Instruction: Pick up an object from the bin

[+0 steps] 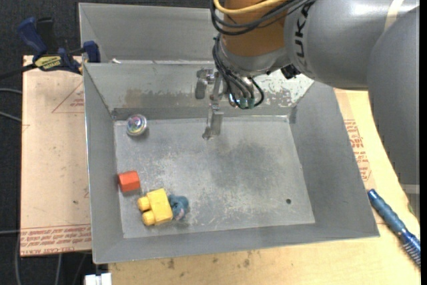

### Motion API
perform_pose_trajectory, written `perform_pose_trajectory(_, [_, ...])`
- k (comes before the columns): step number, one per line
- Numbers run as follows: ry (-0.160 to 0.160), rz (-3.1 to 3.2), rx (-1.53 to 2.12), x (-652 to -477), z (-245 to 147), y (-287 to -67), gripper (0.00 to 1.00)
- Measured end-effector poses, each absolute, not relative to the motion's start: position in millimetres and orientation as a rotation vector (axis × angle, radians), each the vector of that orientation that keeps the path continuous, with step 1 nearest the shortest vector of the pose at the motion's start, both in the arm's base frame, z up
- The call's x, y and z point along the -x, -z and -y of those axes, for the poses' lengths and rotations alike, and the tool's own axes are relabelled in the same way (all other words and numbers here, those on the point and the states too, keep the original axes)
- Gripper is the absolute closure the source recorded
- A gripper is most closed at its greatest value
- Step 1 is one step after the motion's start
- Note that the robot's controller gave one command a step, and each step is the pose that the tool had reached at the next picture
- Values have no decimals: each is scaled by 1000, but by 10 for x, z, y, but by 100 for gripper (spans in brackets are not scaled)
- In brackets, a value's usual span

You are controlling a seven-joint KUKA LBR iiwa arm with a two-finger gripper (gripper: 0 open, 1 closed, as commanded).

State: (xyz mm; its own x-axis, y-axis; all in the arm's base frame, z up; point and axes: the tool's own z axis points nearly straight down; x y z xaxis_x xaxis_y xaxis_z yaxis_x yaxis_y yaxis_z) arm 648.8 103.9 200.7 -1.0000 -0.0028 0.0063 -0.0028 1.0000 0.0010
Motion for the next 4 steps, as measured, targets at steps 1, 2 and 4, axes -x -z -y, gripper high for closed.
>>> perform_pose_trajectory(1, [6, 3137, -143, -6237, -1717, -1958, 0])
perform_pose_trajectory(2, [2, 3130, -148, -5640, -2041, -761, 0])
perform_pose_trajectory(4, [3, 3030, -844, -4889, -1943, -736, 100])
